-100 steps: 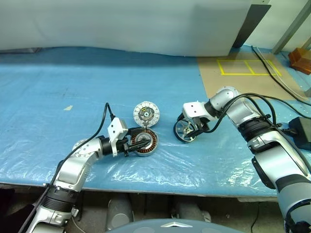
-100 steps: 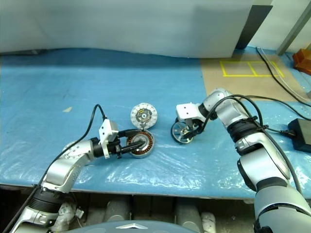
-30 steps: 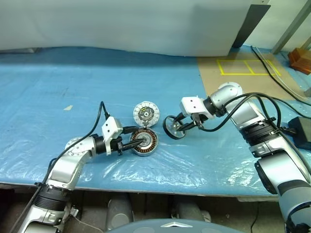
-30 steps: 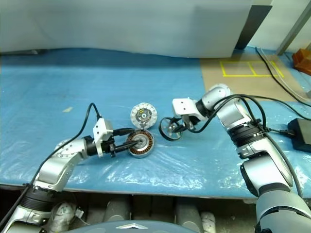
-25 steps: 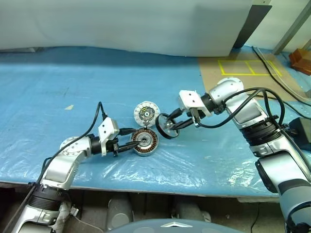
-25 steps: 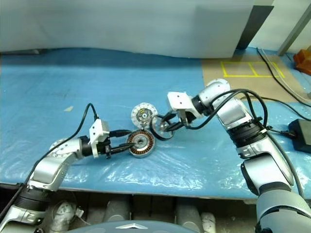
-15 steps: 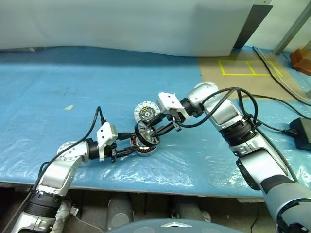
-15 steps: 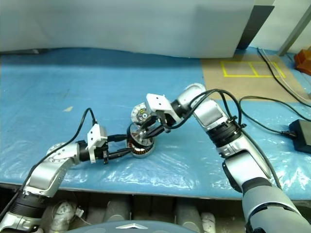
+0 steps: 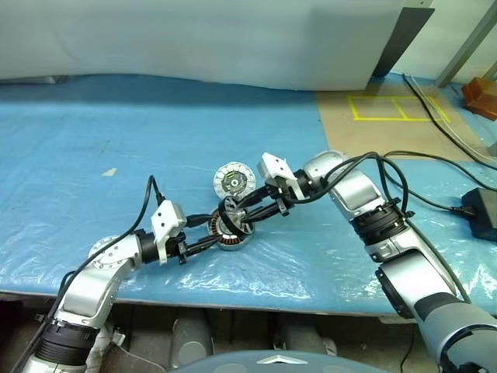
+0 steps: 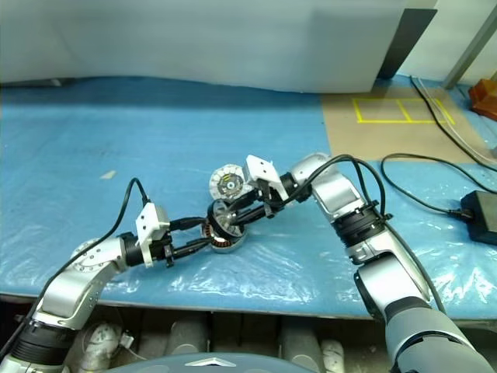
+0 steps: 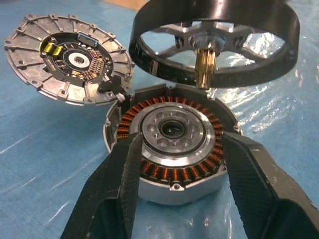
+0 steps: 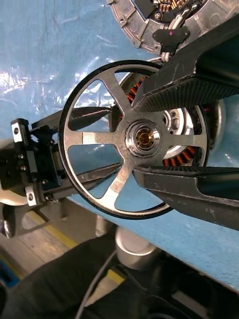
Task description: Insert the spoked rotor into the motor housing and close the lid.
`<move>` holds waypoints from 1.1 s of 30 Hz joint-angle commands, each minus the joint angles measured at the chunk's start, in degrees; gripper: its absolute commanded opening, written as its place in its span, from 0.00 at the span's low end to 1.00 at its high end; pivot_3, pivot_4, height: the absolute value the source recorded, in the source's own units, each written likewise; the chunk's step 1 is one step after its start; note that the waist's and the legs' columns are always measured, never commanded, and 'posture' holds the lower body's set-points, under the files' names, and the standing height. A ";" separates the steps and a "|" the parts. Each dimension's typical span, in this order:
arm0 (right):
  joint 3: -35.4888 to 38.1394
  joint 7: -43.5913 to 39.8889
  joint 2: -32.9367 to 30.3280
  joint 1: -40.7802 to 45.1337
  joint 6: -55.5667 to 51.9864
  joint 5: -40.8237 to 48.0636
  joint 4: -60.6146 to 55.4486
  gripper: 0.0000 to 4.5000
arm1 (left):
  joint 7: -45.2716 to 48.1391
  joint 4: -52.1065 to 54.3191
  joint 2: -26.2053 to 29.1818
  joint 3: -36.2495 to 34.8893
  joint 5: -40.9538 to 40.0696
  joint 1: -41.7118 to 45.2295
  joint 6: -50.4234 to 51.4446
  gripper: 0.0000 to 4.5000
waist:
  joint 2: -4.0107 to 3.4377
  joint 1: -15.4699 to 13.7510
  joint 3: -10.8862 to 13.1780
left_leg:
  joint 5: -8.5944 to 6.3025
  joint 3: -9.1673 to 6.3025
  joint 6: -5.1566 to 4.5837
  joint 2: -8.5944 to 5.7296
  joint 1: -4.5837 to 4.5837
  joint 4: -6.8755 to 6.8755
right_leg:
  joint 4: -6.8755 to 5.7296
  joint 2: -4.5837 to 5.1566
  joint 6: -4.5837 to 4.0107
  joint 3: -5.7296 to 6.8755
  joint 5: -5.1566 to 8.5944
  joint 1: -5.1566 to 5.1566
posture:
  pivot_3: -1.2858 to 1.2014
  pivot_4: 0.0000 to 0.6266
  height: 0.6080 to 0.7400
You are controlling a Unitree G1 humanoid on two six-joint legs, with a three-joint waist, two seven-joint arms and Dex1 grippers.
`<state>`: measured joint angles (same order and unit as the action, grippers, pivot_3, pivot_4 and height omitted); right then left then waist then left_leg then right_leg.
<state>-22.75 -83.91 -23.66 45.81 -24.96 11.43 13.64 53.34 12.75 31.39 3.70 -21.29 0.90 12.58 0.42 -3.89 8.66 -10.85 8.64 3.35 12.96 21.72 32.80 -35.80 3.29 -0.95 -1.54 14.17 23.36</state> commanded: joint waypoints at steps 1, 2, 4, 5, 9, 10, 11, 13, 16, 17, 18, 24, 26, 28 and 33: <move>2.25 1.92 0.84 -0.74 -1.23 2.17 -2.57 0.27 | 0.46 1.76 0.34 -0.47 -0.95 0.68 0.14 0.58 | 0.00 0.01 0.00 | 0.00 0.00 0.00 0.00 -0.01 0.00 | 0.00 0.00 0.00 -0.01 0.00 0.00 | 0.52 0.24 1.00; 2.15 2.39 0.97 -1.20 -1.07 2.05 -2.59 0.27 | 0.70 1.65 0.54 -0.41 -0.85 0.78 0.12 0.58 | 0.00 0.00 0.00 | 0.00 0.00 0.00 -0.01 -0.02 0.00 | 0.01 0.00 -0.01 -0.02 0.01 -0.01 | 0.52 0.24 1.00; 1.87 3.22 1.01 -2.07 -0.48 1.45 -2.45 0.27 | 1.06 1.17 0.79 -0.69 -0.93 1.15 0.15 0.58 | 0.00 0.00 0.00 | 0.00 0.00 0.00 -0.01 -0.02 -0.01 | 0.02 0.00 -0.01 -0.01 0.01 -0.01 | 0.52 0.24 1.00; 1.65 3.56 0.77 -2.54 0.06 0.94 -2.29 0.27 | 1.25 0.92 0.98 -0.79 -0.89 1.35 0.11 0.58 | 0.00 0.00 0.00 | 0.00 0.00 0.01 -0.01 -0.01 -0.02 | 0.02 0.00 0.01 -0.01 0.00 -0.01 | 0.52 0.24 1.00; 1.41 3.86 -0.16 -3.83 0.47 0.38 -2.22 0.27 | 1.80 0.34 1.23 -0.87 -0.80 1.65 -0.14 0.58 | 0.00 -0.02 0.00 | 0.00 0.00 0.01 -0.02 -0.01 -0.03 | 0.02 0.00 0.03 0.00 -0.02 -0.01 | 0.52 0.24 1.00; 1.35 3.92 -0.33 -4.15 0.46 0.33 -2.24 0.27 | 1.82 0.31 1.20 -0.81 -0.79 1.73 -0.14 0.58 | 0.00 -0.01 0.00 | 0.00 0.00 0.01 -0.03 -0.01 -0.03 | 0.02 0.01 0.04 -0.01 -0.02 -0.01 | 0.52 0.24 1.00; 1.21 4.02 -0.42 -4.46 0.58 0.23 -2.21 0.27 | 1.82 0.30 1.14 -0.73 -0.79 1.86 -0.10 0.58 | 0.00 -0.01 0.00 | 0.00 0.00 0.01 -0.03 -0.01 -0.03 | 0.02 0.01 0.04 -0.01 -0.02 -0.01 | 0.52 0.24 1.00; 0.54 4.30 -0.67 -4.92 1.41 -0.55 -1.92 0.27 | 1.77 0.33 0.97 -0.52 -0.73 2.05 -0.05 0.58 | 0.00 0.00 0.00 | 0.00 0.00 0.01 -0.02 -0.02 -0.03 | 0.01 0.01 0.04 -0.01 -0.02 -0.01 | 0.52 0.24 1.00; -0.37 4.22 -1.21 -5.09 2.84 -1.75 -1.65 0.27 | 1.73 0.40 0.73 -0.32 -0.78 2.19 -0.01 0.58 | 0.00 0.00 0.00 | 0.00 0.00 0.01 -0.03 -0.05 -0.02 | 0.00 0.01 0.03 -0.01 -0.02 -0.04 | 0.52 0.24 1.00; -0.36 4.11 -1.30 -4.99 2.93 -1.77 -1.69 0.27 | 1.70 0.37 0.67 -0.25 -0.72 2.22 -0.04 0.58 | 0.00 0.00 0.00 | 0.00 0.00 0.01 -0.03 -0.05 -0.02 | 0.01 0.02 0.03 -0.01 -0.02 -0.05 | 0.52 0.24 1.00; -0.33 4.11 -1.30 -4.84 2.97 -1.77 -1.67 0.27 | 1.70 0.30 0.63 -0.21 -0.66 2.26 -0.09 0.58 | 0.00 -0.01 0.00 | 0.00 0.00 0.01 -0.03 -0.06 -0.02 | 0.01 0.02 0.03 -0.01 -0.02 -0.06 | 0.52 0.24 1.00; -2.21 5.48 -1.78 -3.64 5.09 -5.56 -0.59 0.48 | 1.00 -0.71 -0.24 0.20 -0.01 3.06 -0.42 0.58 | 0.00 -0.05 0.00 | 0.00 0.00 0.01 -0.03 -0.07 0.00 | 0.00 0.02 0.03 -0.01 -0.02 -0.07 | 0.52 0.24 1.00; -1.78 5.24 -1.68 -3.24 3.06 -4.63 -1.72 0.63 | 1.19 -1.05 -0.36 0.35 0.09 3.10 -0.57 0.58 | 0.00 -0.03 0.00 | 0.00 0.00 0.01 -0.03 -0.07 0.00 | 0.00 0.02 0.03 -0.02 -0.02 -0.08 | 0.52 0.24 1.00; -0.65 4.86 -1.77 -2.42 0.97 -3.11 -3.31 0.70 | 1.37 -1.13 -0.54 0.57 0.07 2.99 -0.62 0.58 | 0.00 -0.03 0.00 | 0.00 0.00 0.01 -0.04 -0.07 0.00 | 0.01 0.02 0.03 -0.02 -0.02 -0.07 | 0.52 0.24 1.00; 1.96 3.38 -2.53 -1.52 -4.87 1.81 -8.19 0.70 | 1.34 -1.38 -0.95 0.80 0.10 3.04 -0.59 0.58 | 0.00 -0.04 0.00 | 0.00 0.00 0.01 -0.03 -0.06 -0.03 | 0.02 0.01 0.04 -0.02 -0.02 -0.07 | 0.52 0.24 1.00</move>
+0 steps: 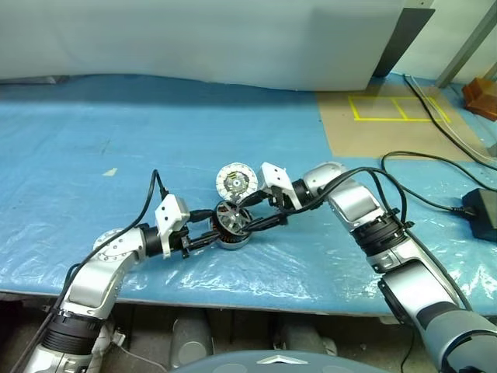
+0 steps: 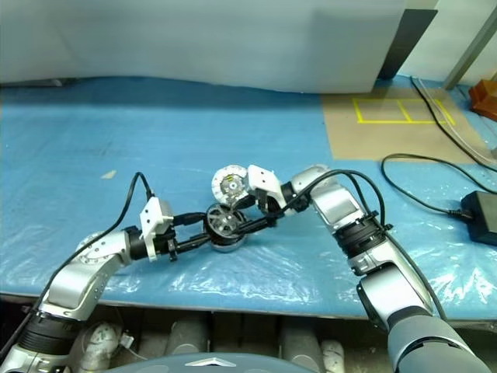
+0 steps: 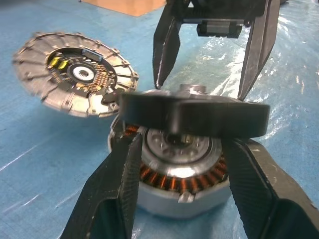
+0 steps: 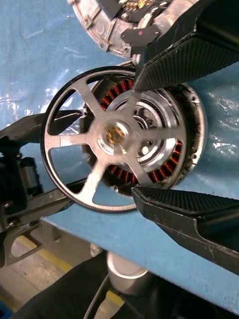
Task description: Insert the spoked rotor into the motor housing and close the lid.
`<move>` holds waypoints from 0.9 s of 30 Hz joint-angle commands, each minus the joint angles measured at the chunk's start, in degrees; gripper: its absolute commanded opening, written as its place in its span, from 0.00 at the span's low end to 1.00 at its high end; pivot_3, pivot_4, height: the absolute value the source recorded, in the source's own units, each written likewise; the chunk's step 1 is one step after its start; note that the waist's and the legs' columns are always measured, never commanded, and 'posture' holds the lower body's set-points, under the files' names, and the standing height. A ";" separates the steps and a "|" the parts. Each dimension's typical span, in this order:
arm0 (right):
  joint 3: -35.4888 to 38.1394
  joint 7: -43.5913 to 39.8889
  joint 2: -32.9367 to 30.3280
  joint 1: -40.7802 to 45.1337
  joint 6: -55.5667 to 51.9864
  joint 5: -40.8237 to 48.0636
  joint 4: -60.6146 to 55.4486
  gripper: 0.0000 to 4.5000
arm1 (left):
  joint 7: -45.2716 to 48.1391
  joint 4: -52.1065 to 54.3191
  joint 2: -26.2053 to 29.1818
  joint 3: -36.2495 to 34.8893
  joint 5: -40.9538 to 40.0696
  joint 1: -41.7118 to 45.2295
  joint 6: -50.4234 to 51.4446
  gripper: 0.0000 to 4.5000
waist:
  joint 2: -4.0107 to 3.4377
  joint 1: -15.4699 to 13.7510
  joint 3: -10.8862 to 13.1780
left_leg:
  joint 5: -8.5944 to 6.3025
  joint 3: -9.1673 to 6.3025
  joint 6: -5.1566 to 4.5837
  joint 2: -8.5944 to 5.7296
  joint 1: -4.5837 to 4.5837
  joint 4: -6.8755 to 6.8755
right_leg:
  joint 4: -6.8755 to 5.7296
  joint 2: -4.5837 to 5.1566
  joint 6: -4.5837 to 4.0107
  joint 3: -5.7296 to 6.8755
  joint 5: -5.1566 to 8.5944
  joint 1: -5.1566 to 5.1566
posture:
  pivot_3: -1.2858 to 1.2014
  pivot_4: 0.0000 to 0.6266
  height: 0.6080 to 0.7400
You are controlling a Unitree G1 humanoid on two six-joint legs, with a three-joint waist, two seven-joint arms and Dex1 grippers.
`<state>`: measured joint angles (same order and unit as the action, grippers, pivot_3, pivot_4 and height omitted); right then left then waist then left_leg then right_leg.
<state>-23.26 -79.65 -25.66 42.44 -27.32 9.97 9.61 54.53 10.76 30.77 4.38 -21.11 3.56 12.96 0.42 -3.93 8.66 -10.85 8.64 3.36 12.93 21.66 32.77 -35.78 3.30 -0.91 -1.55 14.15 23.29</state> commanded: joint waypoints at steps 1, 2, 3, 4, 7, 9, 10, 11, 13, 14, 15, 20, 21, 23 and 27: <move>2.53 -0.83 -0.64 1.84 -2.77 3.45 -4.41 0.70 | 0.13 0.52 -0.37 0.17 -0.01 0.43 -1.00 0.58 | 0.00 0.00 0.00 | 0.00 0.00 0.00 0.00 0.00 0.00 | 0.00 0.00 0.00 0.00 0.00 0.00 | 0.52 0.24 1.00; 2.88 -0.57 -0.61 1.96 -2.90 3.79 -4.64 0.70 | 0.11 0.45 -0.43 0.20 -0.01 0.50 -0.99 0.58 | 0.00 0.01 0.00 | 0.00 0.00 0.00 0.01 -0.01 0.00 | -0.01 0.00 0.00 0.00 0.00 0.00 | 0.52 0.24 1.00; 3.72 -0.26 -0.27 2.38 -4.07 4.88 -4.97 0.70 | 0.14 0.31 -0.46 0.20 0.00 0.60 -1.00 0.58 | 0.00 0.00 0.00 | 0.00 0.00 0.00 0.01 -0.01 0.00 | -0.01 0.00 0.00 0.00 0.00 0.00 | 0.52 0.24 1.00; 4.32 -0.03 -0.05 2.65 -4.96 5.72 -5.25 0.70 | 0.15 0.23 -0.50 0.22 0.02 0.64 -1.01 0.58 | 0.00 0.01 0.00 | 0.00 0.00 0.00 0.01 -0.01 0.01 | -0.02 0.00 0.00 0.00 0.00 0.00 | 0.52 0.24 1.00; 5.55 0.03 0.26 3.52 -7.00 7.94 -6.19 0.70 | 0.26 -0.19 -0.49 0.08 0.09 0.92 -1.09 0.58 | 0.00 0.01 0.00 | 0.00 0.00 0.00 0.00 -0.01 0.01 | -0.02 0.00 0.00 0.00 0.00 0.00 | 0.52 0.24 1.00; 6.16 0.13 0.44 4.02 -8.19 9.24 -6.40 0.70 | 0.40 -0.61 -0.22 -0.27 0.12 0.96 -1.25 0.58 | 0.00 0.00 0.00 | 0.00 0.00 0.00 0.01 -0.01 0.01 | -0.02 0.00 0.00 0.00 0.00 0.00 | 0.52 0.24 1.00; 6.20 0.31 0.49 4.15 -8.39 9.45 -6.27 0.70 | 0.51 -0.81 -0.05 -0.46 0.13 0.90 -1.37 0.58 | 0.00 0.00 0.00 | 0.00 0.00 0.00 0.01 -0.01 0.00 | -0.01 0.00 0.00 0.00 0.00 0.00 | 0.52 0.24 1.00; 6.09 0.53 0.51 4.19 -8.23 9.34 -5.88 0.70 | 0.62 -1.07 0.15 -0.63 0.19 0.75 -1.55 0.58 | 0.00 0.00 0.00 | 0.00 0.00 0.00 0.00 -0.01 0.00 | -0.01 0.00 0.00 0.00 0.00 0.00 | 0.52 0.24 1.00; 5.86 1.15 0.59 4.22 -7.99 9.12 -5.09 0.70 | 0.83 -1.50 0.43 -0.61 0.43 0.49 -1.94 0.58 | 0.00 0.00 0.00 | 0.00 0.00 0.00 0.00 -0.01 0.00 | -0.01 0.00 0.00 0.00 0.00 0.00 | 0.52 0.24 1.00; 5.80 1.44 0.66 4.22 -7.99 9.11 -4.85 0.70 | 0.90 -1.65 0.50 -0.53 0.53 0.42 -2.11 0.58 | 0.00 0.00 0.00 | 0.00 0.00 0.00 0.01 -0.01 0.00 | -0.01 0.00 0.00 0.00 0.00 0.00 | 0.52 0.24 1.00; 5.49 1.71 0.71 4.03 -7.62 8.81 -4.52 0.70 | 0.91 -1.59 0.52 -0.43 0.53 0.29 -2.17 0.58 | 0.00 0.00 0.00 | 0.00 0.00 0.00 0.00 -0.01 0.00 | -0.01 0.00 0.00 0.00 0.00 0.00 | 0.52 0.24 1.00; 3.87 2.10 0.70 3.36 -6.47 7.60 -3.61 0.70 | 2.91 -0.41 3.33 -1.66 0.03 -2.52 -2.28 0.58 | 0.00 0.09 0.00 | 0.00 0.00 0.01 0.01 -0.01 -0.01 | 0.00 0.00 0.00 0.00 0.00 0.01 | 0.52 0.24 1.00; 3.67 1.95 0.58 3.32 -6.50 7.59 -3.60 0.70 | 3.72 -0.56 4.46 -2.24 -0.05 -3.36 -2.49 0.58 | 0.00 0.08 0.00 | 0.00 0.00 0.01 0.01 -0.01 -0.01 | 0.00 -0.01 0.00 0.00 0.00 0.01 | 0.52 0.24 1.00; 3.33 1.68 0.37 3.36 -6.25 7.40 -3.29 0.70 | 5.09 -1.05 6.49 -3.08 -0.06 -4.65 -3.02 0.58 | 0.00 0.09 0.00 | 0.00 0.00 0.01 0.02 -0.02 -0.03 | -0.01 -0.02 0.00 0.01 0.00 0.02 | 0.52 0.24 1.00; 2.95 1.54 0.38 3.70 -5.55 7.09 -2.22 0.70 | 6.70 -1.43 8.92 -3.20 0.33 -5.75 -3.93 0.58 | 0.00 -0.06 0.00 | -0.01 0.01 0.01 0.00 -0.03 -0.03 | 0.01 0.01 -0.02 0.00 0.01 0.01 | 0.52 0.24 1.00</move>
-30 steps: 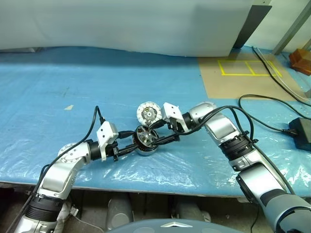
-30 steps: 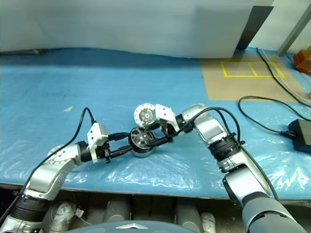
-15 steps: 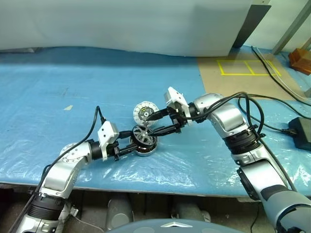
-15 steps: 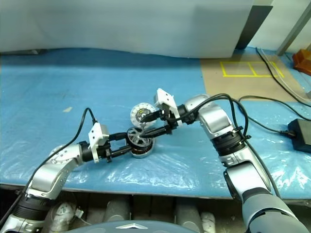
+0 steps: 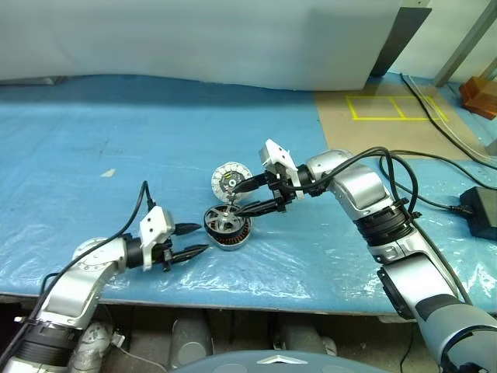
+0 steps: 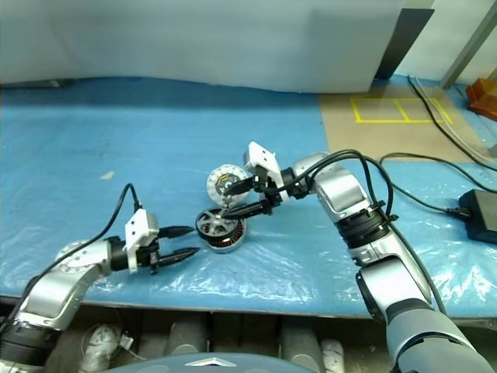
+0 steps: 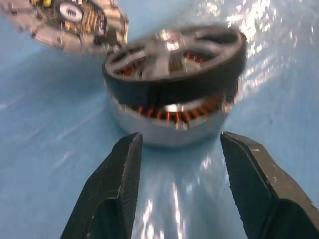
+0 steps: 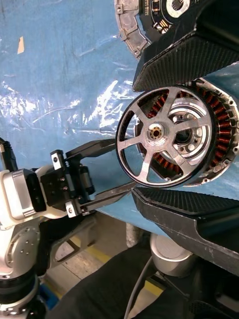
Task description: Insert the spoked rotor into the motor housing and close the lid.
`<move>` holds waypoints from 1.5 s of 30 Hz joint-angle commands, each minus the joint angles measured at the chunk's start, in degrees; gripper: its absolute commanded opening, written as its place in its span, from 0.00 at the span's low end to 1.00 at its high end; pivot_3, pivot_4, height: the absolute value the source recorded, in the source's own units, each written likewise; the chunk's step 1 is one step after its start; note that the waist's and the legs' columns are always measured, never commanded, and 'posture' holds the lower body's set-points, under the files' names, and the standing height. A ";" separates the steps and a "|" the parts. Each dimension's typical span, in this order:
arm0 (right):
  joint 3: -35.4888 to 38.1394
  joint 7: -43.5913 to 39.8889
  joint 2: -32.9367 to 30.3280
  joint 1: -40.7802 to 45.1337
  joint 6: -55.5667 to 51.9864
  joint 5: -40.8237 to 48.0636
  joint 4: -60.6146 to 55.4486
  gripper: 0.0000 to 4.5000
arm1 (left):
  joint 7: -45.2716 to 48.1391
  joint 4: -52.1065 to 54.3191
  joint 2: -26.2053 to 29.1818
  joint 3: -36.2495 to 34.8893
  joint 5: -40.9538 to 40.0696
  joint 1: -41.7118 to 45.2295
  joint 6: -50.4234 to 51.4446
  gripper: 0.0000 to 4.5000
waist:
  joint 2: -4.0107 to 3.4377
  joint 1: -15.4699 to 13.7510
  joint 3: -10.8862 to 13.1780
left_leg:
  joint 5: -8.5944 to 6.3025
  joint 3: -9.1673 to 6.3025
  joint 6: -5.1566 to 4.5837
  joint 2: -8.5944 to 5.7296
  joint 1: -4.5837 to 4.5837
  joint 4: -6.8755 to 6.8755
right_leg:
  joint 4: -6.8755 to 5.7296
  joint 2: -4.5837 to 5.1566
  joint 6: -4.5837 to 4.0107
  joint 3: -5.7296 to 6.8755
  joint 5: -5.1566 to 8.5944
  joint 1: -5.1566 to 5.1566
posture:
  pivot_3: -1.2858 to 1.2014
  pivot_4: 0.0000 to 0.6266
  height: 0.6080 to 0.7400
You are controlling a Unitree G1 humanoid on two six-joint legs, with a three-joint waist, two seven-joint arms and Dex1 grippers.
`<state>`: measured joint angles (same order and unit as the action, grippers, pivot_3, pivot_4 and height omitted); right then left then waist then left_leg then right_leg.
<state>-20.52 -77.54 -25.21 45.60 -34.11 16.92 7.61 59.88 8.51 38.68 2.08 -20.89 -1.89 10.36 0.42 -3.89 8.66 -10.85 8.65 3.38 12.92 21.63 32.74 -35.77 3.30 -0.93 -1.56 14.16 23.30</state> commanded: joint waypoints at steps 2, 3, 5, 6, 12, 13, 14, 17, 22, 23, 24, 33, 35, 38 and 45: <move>0.09 -0.61 -0.01 0.65 1.51 0.03 0.19 0.70 | 1.30 0.84 1.14 -0.85 0.09 -0.16 -1.27 0.58 | 0.00 -0.23 0.00 | 0.00 0.00 0.00 0.00 0.01 0.01 | 0.00 0.01 -0.11 0.01 0.07 -0.01 | 0.52 0.24 1.00; 0.04 -0.60 0.03 0.71 1.60 -0.01 0.32 0.70 | 1.24 0.87 1.05 -0.84 0.06 0.00 -1.18 0.58 | 0.00 -0.19 0.00 | 0.00 0.00 0.00 0.00 0.01 0.01 | 0.00 0.01 -0.15 0.01 0.09 -0.01 | 0.52 0.24 1.00; -0.05 -0.62 0.13 0.89 1.82 -0.05 0.59 0.70 | 0.87 0.84 0.61 -0.66 0.11 0.53 -1.04 0.58 | 0.00 -0.07 0.00 | 0.00 0.00 0.00 0.00 0.00 0.01 | -0.01 0.00 -0.15 0.00 0.09 -0.01 | 0.52 0.24 1.00; -0.04 -0.64 0.18 0.97 1.84 -0.01 0.66 0.70 | 0.69 0.85 0.36 -0.49 0.14 0.77 -0.99 0.58 | 0.00 -0.05 0.00 | 0.00 0.00 0.00 0.01 0.00 0.01 | -0.01 0.00 -0.15 0.00 0.09 -0.01 | 0.52 0.24 1.00; 0.14 -1.26 0.06 0.81 0.25 1.09 -0.23 0.70 | -0.64 -0.23 -1.85 1.28 1.83 3.46 -1.29 0.58 | 0.00 -0.04 0.00 | 0.00 0.00 0.00 0.00 0.00 0.01 | -0.01 0.00 -0.05 0.00 0.03 -0.01 | 0.52 0.24 1.00; -0.26 -1.30 0.06 0.48 0.12 0.96 -0.63 0.70 | -0.84 -0.11 -2.27 1.49 1.80 3.91 -1.03 0.58 | 0.00 -0.05 0.00 | 0.00 0.00 0.00 0.01 0.00 0.01 | -0.01 -0.01 0.01 0.00 -0.01 -0.01 | 0.52 0.24 1.00; -0.84 -1.29 0.09 0.14 0.39 0.51 -0.95 0.70 | -0.98 0.02 -2.63 1.65 1.80 4.26 -0.76 0.58 | 0.00 -0.05 0.00 | 0.00 0.00 0.00 0.01 0.00 0.01 | -0.02 -0.01 0.02 0.01 -0.01 -0.01 | 0.52 0.24 1.00; -2.88 -1.62 0.17 -0.42 1.96 -1.05 -2.06 0.70 | -1.16 0.23 -3.12 2.05 1.85 4.65 -0.43 0.58 | 0.00 -0.05 0.00 | 0.01 -0.01 0.00 0.01 0.00 0.01 | -0.02 -0.01 0.02 0.01 -0.01 -0.01 | 0.52 0.24 1.00; -6.32 -3.48 -0.21 1.55 7.53 -4.76 -0.73 0.70 | -0.77 0.18 -3.01 2.15 1.62 4.93 -0.14 0.58 | 0.00 -0.03 0.00 | 0.00 -0.01 0.00 0.01 0.01 0.01 | -0.02 0.00 0.02 0.01 -0.01 0.00 | 0.52 0.24 1.00; -6.66 -3.67 -0.18 1.95 8.74 -5.53 0.12 0.70 | -0.72 0.18 -2.98 2.14 1.62 4.98 -0.14 0.58 | 0.00 -0.01 0.00 | 0.00 -0.01 0.00 0.01 0.00 0.02 | -0.03 0.00 0.02 0.01 -0.01 0.00 | 0.52 0.24 1.00; -6.76 -3.80 -0.02 2.48 9.68 -6.05 1.16 0.70 | -0.71 0.17 -2.98 2.10 1.59 5.14 -0.08 0.58 | 0.00 -0.01 0.00 | 0.00 -0.01 0.00 0.01 0.00 0.02 | -0.03 0.00 0.02 0.01 -0.01 0.00 | 0.52 0.24 1.00; 1.02 1.15 4.00 0.65 2.32 0.74 0.51 0.62 | -2.96 2.03 -5.59 1.42 0.34 6.07 1.42 0.58 | 0.01 -0.04 0.00 | 0.01 -0.01 0.00 0.01 0.03 0.02 | -0.03 -0.01 0.03 0.01 -0.02 0.00 | 0.52 0.24 1.00; 2.42 2.14 4.85 -1.02 -2.17 3.24 -0.47 0.50 | -3.19 2.35 -5.66 1.48 0.40 5.75 1.54 0.58 | 0.01 -0.05 0.00 | 0.01 -0.02 0.00 0.01 0.03 0.00 | -0.03 -0.02 0.03 0.02 -0.02 0.00 | 0.52 0.24 1.00; 2.76 3.56 5.84 -3.68 -5.72 5.09 -1.30 0.29 | -3.27 2.66 -5.32 0.89 -0.31 5.57 2.04 0.58 | 0.01 -0.08 0.00 | 0.01 -0.02 0.00 0.01 0.03 0.00 | -0.02 -0.01 0.03 0.03 -0.02 -0.01 | 0.52 0.24 1.00; 2.99 8.77 8.88 -4.90 -7.19 4.87 0.52 0.01 | -2.33 2.84 -3.79 -0.06 -1.41 5.78 2.75 0.58 | 0.01 -0.01 0.00 | 0.01 -0.03 0.01 0.00 -0.02 0.02 | -0.03 0.00 -0.04 0.01 0.02 -0.01 | 0.52 0.24 1.00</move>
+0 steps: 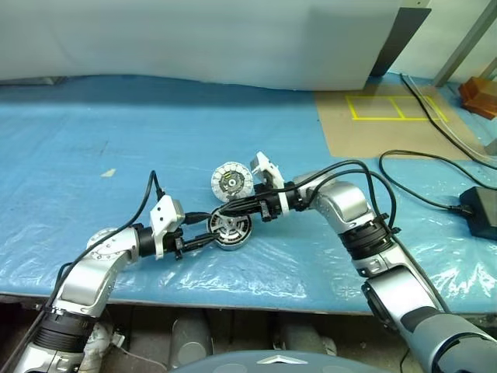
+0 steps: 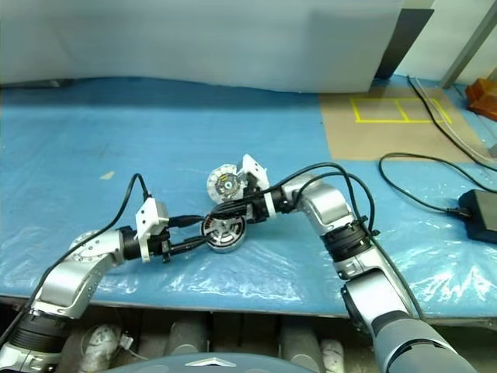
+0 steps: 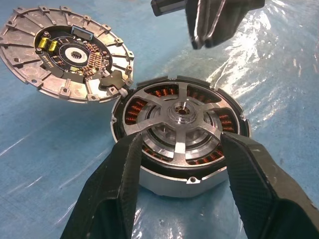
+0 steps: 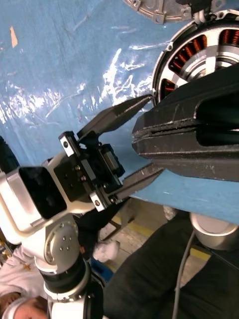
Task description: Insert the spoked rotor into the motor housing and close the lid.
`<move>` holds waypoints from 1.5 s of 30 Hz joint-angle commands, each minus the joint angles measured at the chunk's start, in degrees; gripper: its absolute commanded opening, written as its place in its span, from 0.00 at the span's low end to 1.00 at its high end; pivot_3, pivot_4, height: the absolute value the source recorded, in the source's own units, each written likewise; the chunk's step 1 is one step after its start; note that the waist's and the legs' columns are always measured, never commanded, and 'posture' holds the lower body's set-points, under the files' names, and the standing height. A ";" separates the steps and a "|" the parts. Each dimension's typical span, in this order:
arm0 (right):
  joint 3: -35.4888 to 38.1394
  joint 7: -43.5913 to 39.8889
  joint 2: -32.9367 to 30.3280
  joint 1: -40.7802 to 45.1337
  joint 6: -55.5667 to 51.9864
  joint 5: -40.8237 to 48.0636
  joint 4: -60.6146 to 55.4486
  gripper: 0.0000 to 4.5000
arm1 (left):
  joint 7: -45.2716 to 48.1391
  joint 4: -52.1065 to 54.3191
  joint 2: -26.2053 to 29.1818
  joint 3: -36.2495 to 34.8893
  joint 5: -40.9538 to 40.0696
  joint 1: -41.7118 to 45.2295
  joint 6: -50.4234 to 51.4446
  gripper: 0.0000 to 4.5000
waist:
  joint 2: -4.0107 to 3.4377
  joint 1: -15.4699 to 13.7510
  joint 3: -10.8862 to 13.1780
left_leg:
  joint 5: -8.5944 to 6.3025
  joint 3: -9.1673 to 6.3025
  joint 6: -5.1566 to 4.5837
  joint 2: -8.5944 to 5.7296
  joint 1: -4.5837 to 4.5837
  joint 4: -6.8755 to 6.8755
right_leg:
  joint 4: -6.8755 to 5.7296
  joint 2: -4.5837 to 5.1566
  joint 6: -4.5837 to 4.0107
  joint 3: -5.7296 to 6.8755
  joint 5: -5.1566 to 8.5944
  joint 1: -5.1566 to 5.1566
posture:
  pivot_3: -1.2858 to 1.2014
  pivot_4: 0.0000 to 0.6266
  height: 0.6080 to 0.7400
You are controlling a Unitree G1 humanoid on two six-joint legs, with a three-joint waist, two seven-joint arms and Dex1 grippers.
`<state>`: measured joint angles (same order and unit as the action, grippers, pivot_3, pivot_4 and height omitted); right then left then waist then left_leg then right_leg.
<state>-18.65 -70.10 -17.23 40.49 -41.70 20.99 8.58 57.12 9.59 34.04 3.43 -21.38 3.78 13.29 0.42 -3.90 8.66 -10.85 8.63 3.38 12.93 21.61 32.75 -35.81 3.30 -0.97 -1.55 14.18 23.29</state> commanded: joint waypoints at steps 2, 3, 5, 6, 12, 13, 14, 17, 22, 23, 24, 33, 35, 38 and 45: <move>1.38 2.28 1.68 0.39 0.46 0.92 0.27 0.01 | 0.38 1.49 0.93 -1.49 -0.74 0.24 -0.32 0.58 | 0.00 0.00 0.00 | 0.00 0.00 0.00 0.00 0.00 0.00 | 0.01 0.00 -0.02 0.00 0.01 -0.01 | 0.52 0.24 1.00; 0.53 2.59 1.71 0.23 1.03 0.00 1.26 0.01 | 0.39 1.38 0.93 -1.47 -0.69 0.30 -0.35 0.58 | 0.00 0.00 0.00 | 0.00 0.00 0.00 0.00 0.00 -0.01 | 0.02 0.00 0.00 0.00 0.00 0.00 | 0.52 0.24 1.00; -2.44 2.65 0.87 -0.42 3.21 -3.14 3.09 0.01 | 0.40 1.29 0.86 -1.36 -0.62 0.41 -0.36 0.58 | 0.00 -0.07 0.00 | 0.00 0.00 0.01 -0.01 0.01 -0.01 | 0.02 0.00 0.06 0.01 -0.03 -0.01 | 0.52 0.24 1.00; -5.44 2.66 -0.32 -1.26 6.55 -6.55 4.26 0.01 | 0.35 1.32 0.78 -1.26 -0.56 0.43 -0.35 0.58 | 0.00 -0.08 0.00 | 0.00 0.00 0.01 -0.01 0.01 -0.02 | 0.03 0.01 0.06 0.02 -0.04 -0.02 | 0.52 0.24 1.00; -9.74 2.46 -2.74 -2.50 13.13 -12.70 8.63 0.01 | 0.33 0.68 0.30 -0.84 -0.23 0.75 -0.68 0.58 | -0.04 0.12 -0.03 | 0.00 0.00 0.02 -0.01 -0.23 -0.05 | 0.02 0.01 0.05 -0.01 -0.03 -0.20 | 0.52 0.24 1.00; -9.37 2.42 -2.82 -2.20 13.48 -12.74 8.98 0.01 | 0.40 0.50 0.25 -0.76 -0.12 0.82 -0.81 0.58 | -0.05 0.09 -0.04 | 0.00 0.01 0.02 -0.02 -0.29 -0.05 | 0.02 0.01 -0.01 -0.03 0.01 -0.25 | 0.52 0.24 1.00; -8.78 2.31 -2.73 -1.91 13.50 -12.36 9.10 0.01 | 0.46 0.30 0.21 -0.68 -0.01 0.90 -0.93 0.58 | -0.04 0.07 -0.03 | 0.00 0.01 0.02 -0.02 -0.36 -0.05 | 0.02 0.02 -0.14 -0.04 0.09 -0.32 | 0.52 0.24 1.00; -4.52 -0.53 -2.25 -1.47 10.41 -6.29 5.15 0.01 | 0.30 -0.32 -0.15 -0.48 0.27 1.45 -1.27 0.58 | -0.05 -0.18 -0.03 | 0.00 0.03 0.01 -0.04 -0.40 -0.03 | 0.06 0.04 -0.16 -0.08 0.11 -0.38 | 0.52 0.24 1.00; 2.67 -2.13 -3.51 -1.48 1.65 2.89 -3.81 0.01 | -1.71 -3.17 -1.78 -2.28 -0.22 3.90 -1.22 0.58 | -0.05 -0.14 0.00 | 0.01 0.02 -0.01 -0.03 -0.22 0.01 | 0.07 0.01 -0.14 -0.08 0.09 -0.24 | 0.52 0.24 1.00; 3.51 -2.10 -4.26 -1.81 0.55 3.87 -5.17 0.01 | -2.23 -4.04 -2.07 -2.91 -0.54 4.59 -0.89 0.58 | -0.04 -0.13 0.00 | 0.01 0.01 -0.01 -0.02 -0.22 0.00 | 0.06 0.00 -0.03 -0.07 0.03 -0.22 | 0.52 0.24 1.00; 4.34 -2.10 -5.32 -2.45 -0.40 4.71 -6.69 0.01 | -2.83 -5.34 -2.42 -3.64 -0.81 5.52 -0.65 0.58 | -0.04 -0.13 0.00 | 0.01 0.01 0.00 -0.01 -0.23 -0.01 | 0.05 -0.01 0.06 -0.05 -0.03 -0.22 | 0.52 0.24 1.00; 9.67 5.74 -11.30 -10.95 -3.52 5.11 -13.61 0.01 | -4.53 -25.89 -5.48 -5.85 1.06 18.75 -3.72 0.58 | -0.01 -0.37 0.00 | 0.01 0.00 0.01 -0.07 -0.21 -0.08 | 0.09 0.01 0.09 -0.05 -0.05 -0.23 | 0.52 0.24 1.00; 11.02 7.59 -11.89 -12.98 -4.44 5.74 -15.30 0.01 | -3.05 -32.46 -6.46 -6.31 0.57 22.53 -4.24 0.58 | -0.01 -0.35 0.00 | 0.01 0.00 0.01 -0.09 -0.21 -0.08 | 0.10 0.02 0.09 -0.07 -0.05 -0.22 | 0.52 0.24 1.00; 12.38 9.93 -12.65 -15.59 -5.56 6.26 -17.42 0.00 | 0.38 -42.89 -8.86 -6.59 0.10 28.57 -4.86 0.38 | 0.00 -0.53 0.01 | 0.01 -0.01 0.01 -0.10 -0.22 -0.09 | 0.12 0.03 0.09 -0.07 -0.05 -0.23 | 0.52 0.24 1.00; 14.29 13.79 -14.80 -21.08 -7.47 6.92 -21.04 0.00 | 4.00 -64.79 -16.08 -4.26 5.37 41.56 -9.82 0.00 | 0.07 -1.82 0.05 | 0.02 -0.03 0.01 -0.13 -0.17 -0.10 | 0.15 0.04 0.14 -0.06 -0.07 -0.24 | 0.52 0.24 1.00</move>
<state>-6.45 -57.02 -31.26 19.87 -48.80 26.55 -10.04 59.82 -52.79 18.38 -1.49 -17.55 43.15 6.23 0.49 -5.72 8.71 -10.83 8.58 3.40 12.79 21.46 32.65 -35.64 3.34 -0.82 -1.61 14.10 23.05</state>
